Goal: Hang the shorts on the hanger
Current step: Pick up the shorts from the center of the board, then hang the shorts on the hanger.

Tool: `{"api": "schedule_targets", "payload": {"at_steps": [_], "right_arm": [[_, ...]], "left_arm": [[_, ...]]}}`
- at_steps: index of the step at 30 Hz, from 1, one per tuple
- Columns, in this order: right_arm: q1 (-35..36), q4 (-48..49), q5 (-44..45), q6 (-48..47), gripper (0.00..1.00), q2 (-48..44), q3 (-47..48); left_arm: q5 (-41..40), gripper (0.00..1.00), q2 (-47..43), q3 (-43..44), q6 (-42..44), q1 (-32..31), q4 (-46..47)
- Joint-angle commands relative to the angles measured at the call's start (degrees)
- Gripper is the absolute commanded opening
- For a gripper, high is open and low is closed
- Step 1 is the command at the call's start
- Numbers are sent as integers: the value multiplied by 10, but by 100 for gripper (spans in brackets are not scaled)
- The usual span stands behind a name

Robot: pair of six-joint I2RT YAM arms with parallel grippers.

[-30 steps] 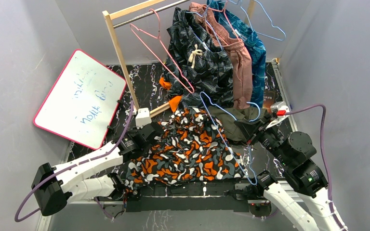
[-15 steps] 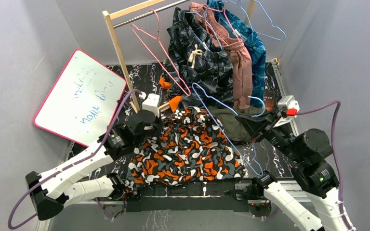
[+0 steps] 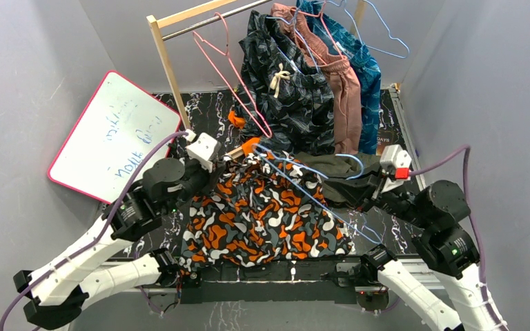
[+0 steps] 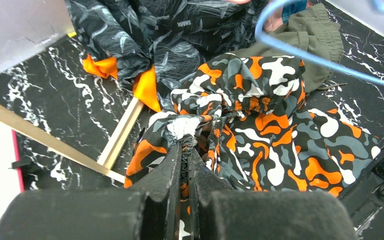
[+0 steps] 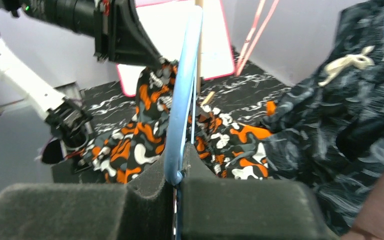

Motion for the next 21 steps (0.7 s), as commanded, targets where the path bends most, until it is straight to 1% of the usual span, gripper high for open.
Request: {"api": "schedule_targets", "payload": {"at_steps": [1, 8, 12, 16, 21], "right_arm": [[3, 18, -99, -27, 0, 23, -1], [2, 37, -130, -25, 0, 47, -14], [2, 59, -125, -22, 0, 50, -35], [2, 68, -140, -17, 0, 62, -30], [2, 94, -125, -8, 0, 75, -36]], "left_arm": [[1, 0, -27, 28, 75, 3, -11], [9, 0, -7, 49, 93, 2, -11], [20, 0, 4, 57, 94, 2, -5], [19, 0, 11, 68, 96, 3, -2], [28, 0, 12, 73, 98, 3, 0]]}}
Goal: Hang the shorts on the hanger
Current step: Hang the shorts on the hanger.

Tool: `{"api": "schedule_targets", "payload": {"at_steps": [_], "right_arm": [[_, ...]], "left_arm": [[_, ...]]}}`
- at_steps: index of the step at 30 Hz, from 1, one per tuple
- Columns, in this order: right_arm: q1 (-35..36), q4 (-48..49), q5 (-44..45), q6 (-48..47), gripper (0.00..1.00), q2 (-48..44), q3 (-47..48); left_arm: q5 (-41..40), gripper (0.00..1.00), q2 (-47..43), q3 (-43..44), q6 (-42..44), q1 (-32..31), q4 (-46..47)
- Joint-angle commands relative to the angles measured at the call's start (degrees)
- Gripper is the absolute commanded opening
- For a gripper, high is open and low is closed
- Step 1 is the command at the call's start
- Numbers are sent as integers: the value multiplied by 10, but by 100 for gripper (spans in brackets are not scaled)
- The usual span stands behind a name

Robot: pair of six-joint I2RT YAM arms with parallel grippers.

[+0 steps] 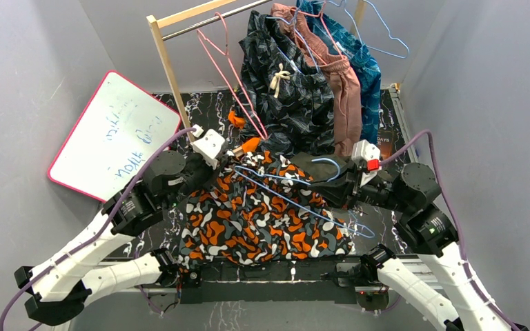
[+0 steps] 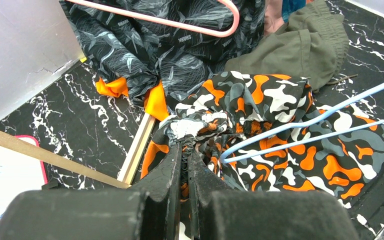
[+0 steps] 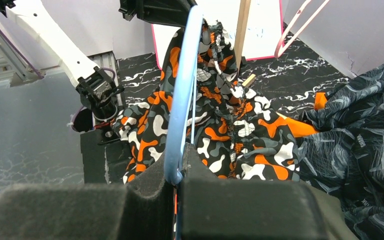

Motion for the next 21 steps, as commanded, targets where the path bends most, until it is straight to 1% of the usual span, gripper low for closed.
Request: {"api": "schedule_targets", "payload": {"at_steps": [1, 9, 17, 21], "right_arm": [[2, 77, 4, 11, 0, 8, -4], [2, 149, 29, 25, 0, 26, -35], [9, 172, 11, 17, 0, 60, -40], [20, 158, 6, 6, 0, 77, -38]], "left_arm": [[13, 0, -7, 29, 9, 3, 8], [44, 0, -12, 33, 4, 3, 8], [87, 0, -3, 53, -12, 3, 7], [103, 0, 1, 63, -20, 2, 11]]}}
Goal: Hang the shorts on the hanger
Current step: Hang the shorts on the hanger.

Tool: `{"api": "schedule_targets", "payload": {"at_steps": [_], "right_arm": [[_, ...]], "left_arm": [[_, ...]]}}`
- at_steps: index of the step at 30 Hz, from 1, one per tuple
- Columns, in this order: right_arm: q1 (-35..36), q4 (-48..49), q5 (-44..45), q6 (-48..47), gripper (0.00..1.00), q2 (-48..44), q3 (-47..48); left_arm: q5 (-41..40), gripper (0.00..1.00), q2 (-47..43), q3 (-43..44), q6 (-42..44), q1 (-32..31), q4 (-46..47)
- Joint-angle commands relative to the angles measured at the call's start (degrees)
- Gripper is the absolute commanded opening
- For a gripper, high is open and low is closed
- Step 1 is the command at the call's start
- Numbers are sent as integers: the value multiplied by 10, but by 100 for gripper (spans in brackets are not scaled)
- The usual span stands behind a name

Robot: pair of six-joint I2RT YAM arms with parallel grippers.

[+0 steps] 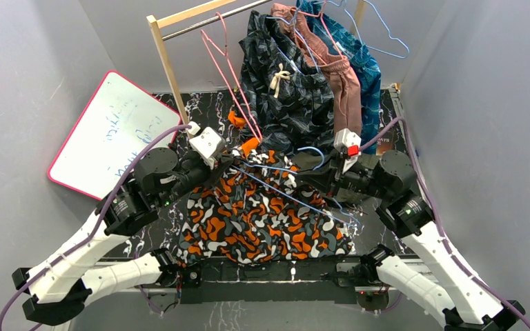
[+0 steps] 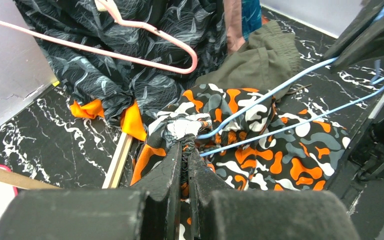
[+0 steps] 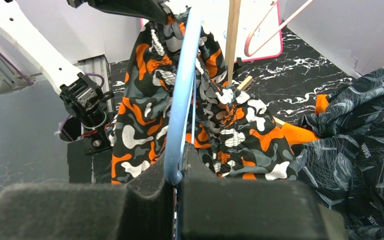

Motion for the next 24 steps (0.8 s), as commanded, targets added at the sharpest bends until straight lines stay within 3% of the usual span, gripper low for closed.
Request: {"api": "schedule_targets", "payload": {"at_steps": [1, 8, 17, 24], "right_arm": [[15, 28, -4, -15, 0, 14, 1], [49, 33, 17, -24, 0, 38, 4], [62, 203, 142, 17, 0, -31, -11], [63, 116, 91, 17, 0, 31, -6]], "left_arm": [[35, 0, 1, 32, -14, 3, 15], [92, 0, 9, 44, -43, 3, 41], [103, 0, 8, 43, -74, 2, 39], [109, 0, 4, 35, -85, 3, 39]]}}
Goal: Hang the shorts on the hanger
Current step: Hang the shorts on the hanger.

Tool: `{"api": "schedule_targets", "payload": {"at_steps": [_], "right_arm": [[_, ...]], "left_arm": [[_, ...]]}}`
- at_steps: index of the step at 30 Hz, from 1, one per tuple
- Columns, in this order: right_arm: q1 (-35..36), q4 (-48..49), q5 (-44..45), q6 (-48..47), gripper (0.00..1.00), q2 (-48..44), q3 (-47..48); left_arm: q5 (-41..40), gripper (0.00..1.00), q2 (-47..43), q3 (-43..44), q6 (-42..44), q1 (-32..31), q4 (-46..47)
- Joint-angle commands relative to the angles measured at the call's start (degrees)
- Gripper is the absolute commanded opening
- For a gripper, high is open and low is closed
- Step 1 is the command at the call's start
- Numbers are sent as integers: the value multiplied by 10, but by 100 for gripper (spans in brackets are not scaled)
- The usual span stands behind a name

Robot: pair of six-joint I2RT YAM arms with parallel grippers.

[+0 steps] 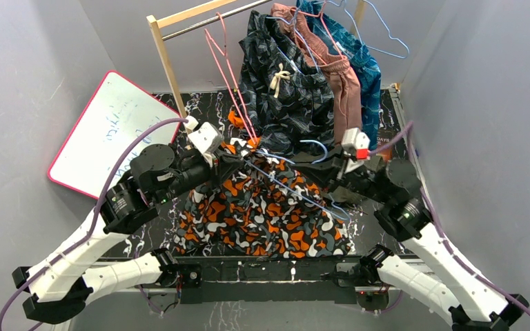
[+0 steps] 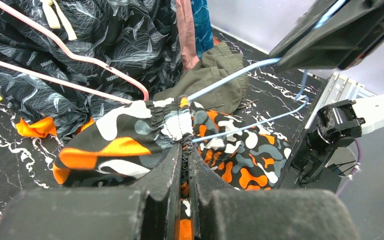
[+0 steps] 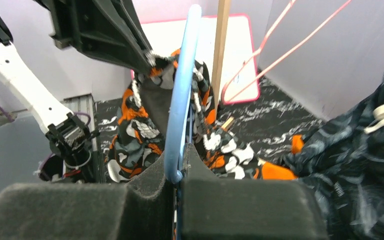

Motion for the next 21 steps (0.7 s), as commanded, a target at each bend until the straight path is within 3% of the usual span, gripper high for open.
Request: {"api": "schedule_targets", "payload": {"at_steps": [1, 5, 11, 17, 21], "right_arm": [[4, -8, -18, 5, 0, 47, 6], [10, -5, -46, 8, 0, 57, 19], [10, 119, -68, 81, 0, 43, 2], [25, 76, -107, 73, 0, 84, -21], [31, 102, -111, 91, 0, 66, 10]], "left_arm": [[21, 0, -9, 10, -15, 3, 17], [34, 0, 2, 23, -22, 2, 18], [61, 0, 15, 30, -39, 3, 39], [85, 0, 20, 24, -53, 3, 50], [83, 0, 19, 19, -54, 2, 53]]}}
